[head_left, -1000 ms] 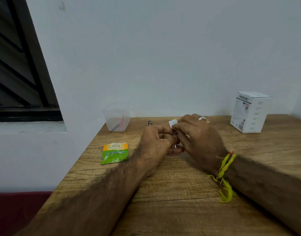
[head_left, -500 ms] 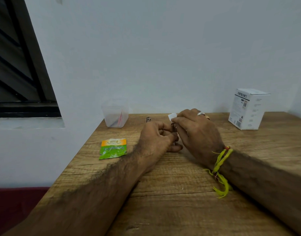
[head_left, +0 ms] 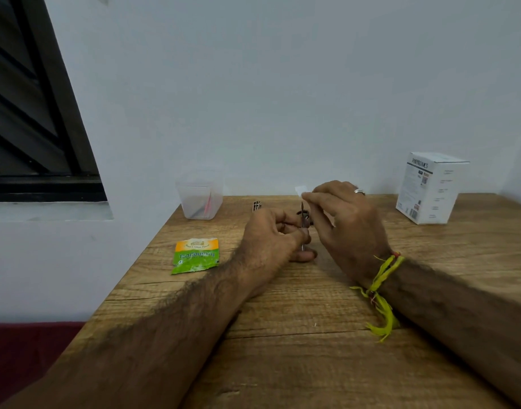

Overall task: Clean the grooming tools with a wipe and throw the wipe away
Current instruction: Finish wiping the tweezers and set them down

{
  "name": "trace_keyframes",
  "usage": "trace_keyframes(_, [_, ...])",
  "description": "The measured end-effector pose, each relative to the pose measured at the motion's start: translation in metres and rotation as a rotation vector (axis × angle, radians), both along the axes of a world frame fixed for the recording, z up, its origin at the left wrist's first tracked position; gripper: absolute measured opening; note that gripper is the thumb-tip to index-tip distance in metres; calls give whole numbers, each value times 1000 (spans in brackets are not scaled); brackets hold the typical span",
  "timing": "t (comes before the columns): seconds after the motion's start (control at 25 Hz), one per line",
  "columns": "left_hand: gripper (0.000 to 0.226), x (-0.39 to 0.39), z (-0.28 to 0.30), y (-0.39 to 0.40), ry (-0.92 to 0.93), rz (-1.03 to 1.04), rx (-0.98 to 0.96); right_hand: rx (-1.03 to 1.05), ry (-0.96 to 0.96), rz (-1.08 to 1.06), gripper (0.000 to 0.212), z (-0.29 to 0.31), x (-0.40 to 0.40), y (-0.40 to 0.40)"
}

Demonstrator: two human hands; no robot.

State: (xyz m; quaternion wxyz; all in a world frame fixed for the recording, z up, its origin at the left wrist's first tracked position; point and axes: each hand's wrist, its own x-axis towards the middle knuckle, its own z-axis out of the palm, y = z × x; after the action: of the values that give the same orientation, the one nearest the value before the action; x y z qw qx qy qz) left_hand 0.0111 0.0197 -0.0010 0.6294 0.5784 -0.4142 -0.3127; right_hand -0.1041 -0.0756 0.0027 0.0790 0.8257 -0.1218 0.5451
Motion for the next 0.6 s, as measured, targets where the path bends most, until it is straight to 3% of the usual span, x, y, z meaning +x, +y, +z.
trace_keyframes(0.4, [13,4,-2,-1,7,-19,-45,-24,194,-27,14,-2,-3,6])
trace_keyframes(0.6, [29,-1,2,4,47,-33,-80,24,255,-12,12,-3,-5,6])
